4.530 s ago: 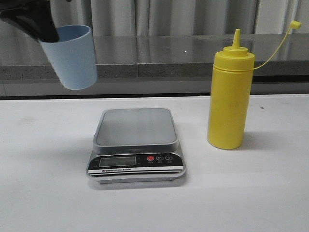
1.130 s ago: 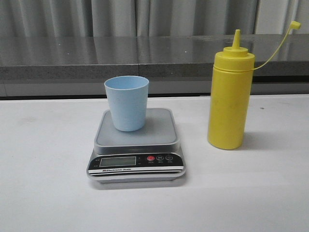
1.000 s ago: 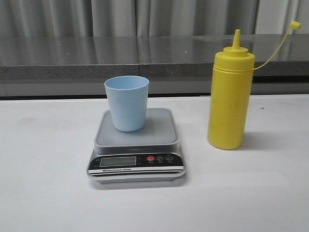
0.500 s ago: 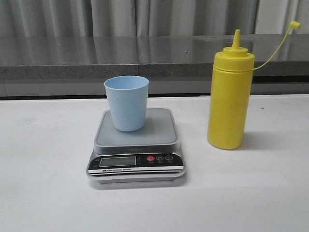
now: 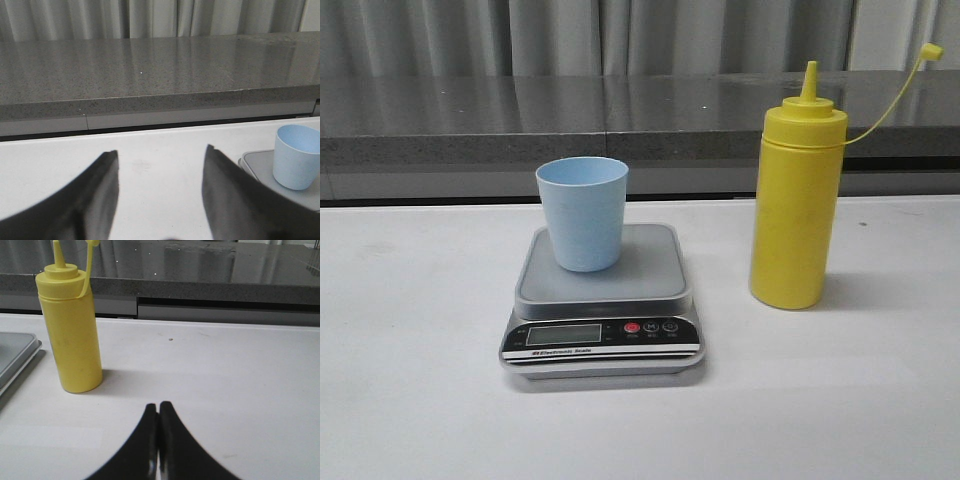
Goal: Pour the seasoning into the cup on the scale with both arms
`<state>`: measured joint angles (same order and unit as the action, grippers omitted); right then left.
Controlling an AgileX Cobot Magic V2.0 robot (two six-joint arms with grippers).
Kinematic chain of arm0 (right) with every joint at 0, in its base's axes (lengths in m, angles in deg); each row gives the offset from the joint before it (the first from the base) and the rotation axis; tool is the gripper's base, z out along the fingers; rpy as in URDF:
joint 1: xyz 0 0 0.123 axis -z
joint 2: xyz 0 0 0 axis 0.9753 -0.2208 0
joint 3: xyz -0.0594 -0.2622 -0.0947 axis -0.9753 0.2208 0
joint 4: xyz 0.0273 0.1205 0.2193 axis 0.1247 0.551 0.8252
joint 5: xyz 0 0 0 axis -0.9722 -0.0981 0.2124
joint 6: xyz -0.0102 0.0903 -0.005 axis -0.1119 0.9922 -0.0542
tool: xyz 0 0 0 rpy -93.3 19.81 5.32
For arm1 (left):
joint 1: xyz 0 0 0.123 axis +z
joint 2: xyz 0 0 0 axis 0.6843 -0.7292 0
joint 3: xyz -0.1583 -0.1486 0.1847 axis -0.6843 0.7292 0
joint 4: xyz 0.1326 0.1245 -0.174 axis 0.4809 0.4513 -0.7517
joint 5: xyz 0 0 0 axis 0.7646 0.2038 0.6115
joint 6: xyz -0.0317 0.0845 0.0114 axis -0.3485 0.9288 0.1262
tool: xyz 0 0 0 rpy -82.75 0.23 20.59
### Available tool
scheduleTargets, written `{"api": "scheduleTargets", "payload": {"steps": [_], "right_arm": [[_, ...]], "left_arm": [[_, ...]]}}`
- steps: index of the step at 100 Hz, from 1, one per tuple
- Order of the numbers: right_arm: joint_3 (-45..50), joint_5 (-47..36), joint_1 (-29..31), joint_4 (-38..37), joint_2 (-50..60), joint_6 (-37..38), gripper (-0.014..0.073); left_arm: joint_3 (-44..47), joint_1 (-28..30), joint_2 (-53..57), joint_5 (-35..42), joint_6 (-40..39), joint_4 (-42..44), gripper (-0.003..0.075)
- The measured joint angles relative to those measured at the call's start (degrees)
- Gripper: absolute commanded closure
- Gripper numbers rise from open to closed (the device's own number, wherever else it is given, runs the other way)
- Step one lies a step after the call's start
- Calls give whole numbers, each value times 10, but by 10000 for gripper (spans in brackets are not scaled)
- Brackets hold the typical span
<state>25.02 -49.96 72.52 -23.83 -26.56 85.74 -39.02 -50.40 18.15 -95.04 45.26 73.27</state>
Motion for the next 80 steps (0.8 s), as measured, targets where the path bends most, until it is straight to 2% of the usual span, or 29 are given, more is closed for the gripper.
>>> {"api": "scheduleTargets", "payload": {"steps": [15,61,80], "right_arm": [[0,0,0,0,0,0,660],[0,-3,0,-1,0,0,660],[0,-81,0,0,0,0,660]], "left_arm": [[0,0,0,1,0,0,741],[0,0,0,1,0,3,740],[0,0,0,2,0,3,740]]}}
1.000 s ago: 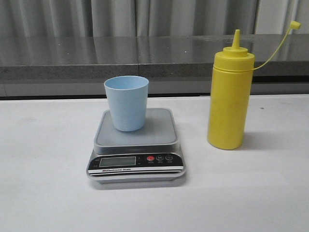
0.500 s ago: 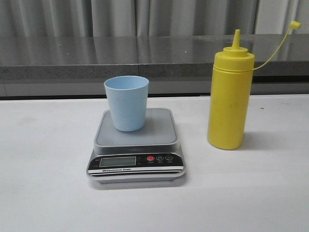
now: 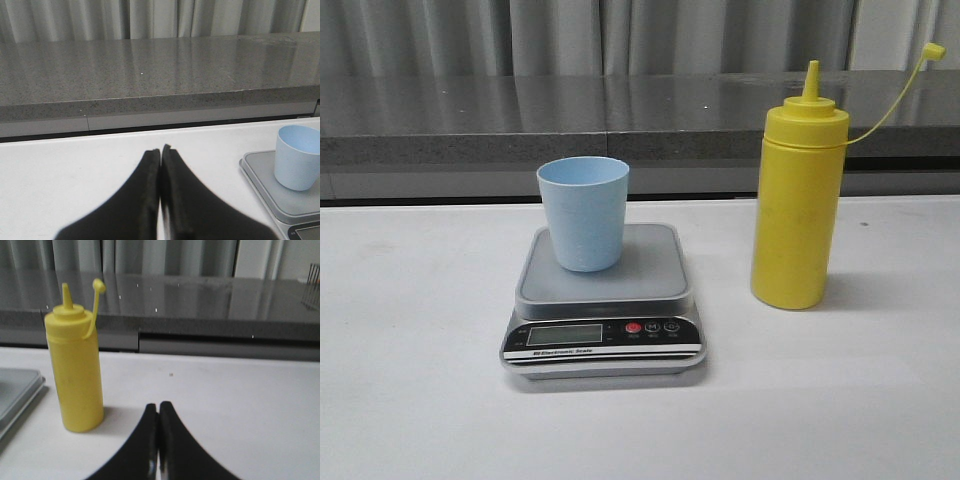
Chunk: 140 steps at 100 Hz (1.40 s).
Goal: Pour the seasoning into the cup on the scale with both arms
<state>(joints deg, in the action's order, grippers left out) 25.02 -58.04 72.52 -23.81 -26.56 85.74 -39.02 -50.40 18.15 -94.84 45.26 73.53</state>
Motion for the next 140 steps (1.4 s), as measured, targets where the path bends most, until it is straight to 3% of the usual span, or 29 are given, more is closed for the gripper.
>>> {"api": "scheduleTargets", "payload": {"steps": [11,29,43,66,90,127,140], "right_arm": [[-9,-14,0,20,0,0,660],[-78,47,-2,80,-43,1,660],[-150,100,-11,89,-135,1,660],[-244,106,-15,90,-311,-1,660],[-275,46,-34,91,-453,-1,660],[-275,-45,-90,85,-578,-1,653],[-256,-83,-90,77,-607,-1,553]], "left_arm": [[0,0,0,1,0,0,740],[0,0,0,1,0,0,740],[0,0,0,1,0,0,740],[0,0,0,1,0,0,740],[0,0,0,1,0,0,740],[1,0,0,1,0,0,740],[1,0,0,1,0,0,740]]}}
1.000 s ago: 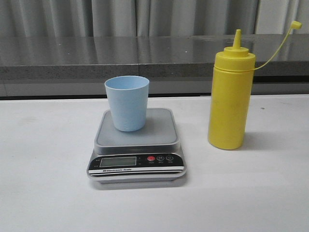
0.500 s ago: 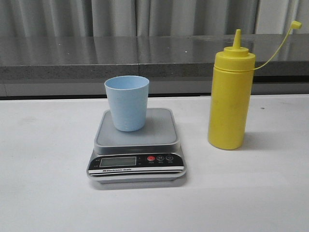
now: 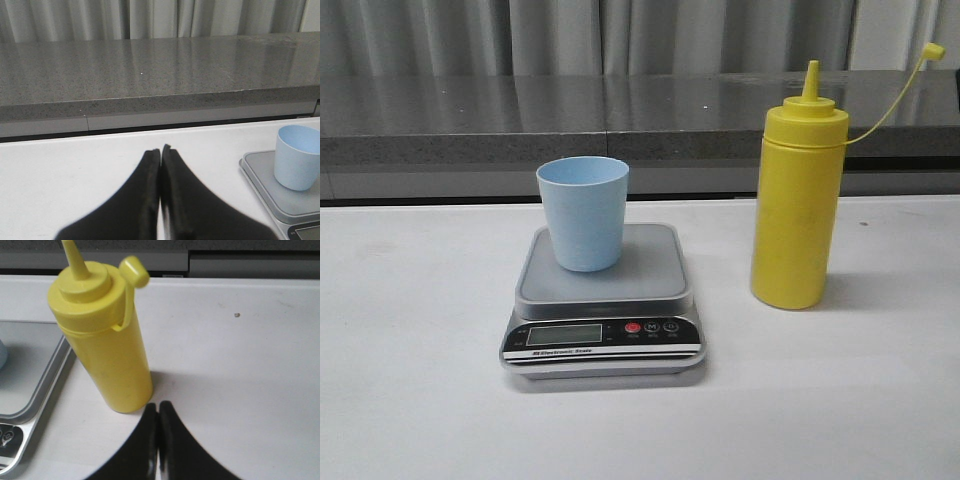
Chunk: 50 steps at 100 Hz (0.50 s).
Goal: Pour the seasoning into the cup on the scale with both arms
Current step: 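Reach the right gripper to the yellow squeeze bottle and grasp it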
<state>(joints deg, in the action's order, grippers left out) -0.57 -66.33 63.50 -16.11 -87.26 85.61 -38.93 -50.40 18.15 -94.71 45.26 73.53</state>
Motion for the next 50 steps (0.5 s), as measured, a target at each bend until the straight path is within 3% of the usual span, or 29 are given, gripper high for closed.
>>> {"api": "scheduleTargets", "payload": {"steps": [8,32,39,50], "right_arm": [[17,-32,0,-2,-9,0,439],[80,-161,0,-9,-22,0,-12],[96,-207,0,-20,-28,0,-74],[113,-278,0,-55,-50,0,-71]], "left_arm": [[0,0,0,0,0,0,740],[0,0,0,0,0,0,740],[0,0,0,0,0,0,740],[0,0,0,0,0,0,740]]}}
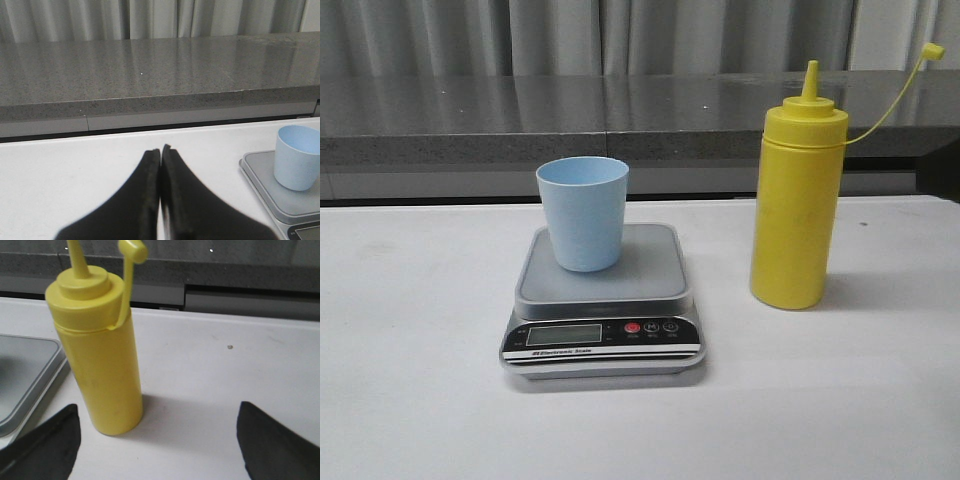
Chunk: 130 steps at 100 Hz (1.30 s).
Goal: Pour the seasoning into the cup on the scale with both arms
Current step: 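Reach the right gripper to the yellow squeeze bottle and grasp it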
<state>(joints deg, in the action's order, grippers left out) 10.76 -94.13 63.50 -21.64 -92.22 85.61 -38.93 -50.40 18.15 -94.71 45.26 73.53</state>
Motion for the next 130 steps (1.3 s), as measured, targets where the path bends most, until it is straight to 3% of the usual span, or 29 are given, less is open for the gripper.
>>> {"api": "scheduleTargets", "payload": {"steps": [21,51,80,130], "right_arm": [[5,-135,0,-73,-76,0,-71],[3,-306,0,-86,-224,0,-71],[-38,-313,0,-110,-331,0,-71],[-139,-318,0,-133,-384,0,-71]], "left_arm": [[0,0,0,0,0,0,740],[0,0,0,0,0,0,740],[0,0,0,0,0,0,740],[0,0,0,0,0,0,740]]}}
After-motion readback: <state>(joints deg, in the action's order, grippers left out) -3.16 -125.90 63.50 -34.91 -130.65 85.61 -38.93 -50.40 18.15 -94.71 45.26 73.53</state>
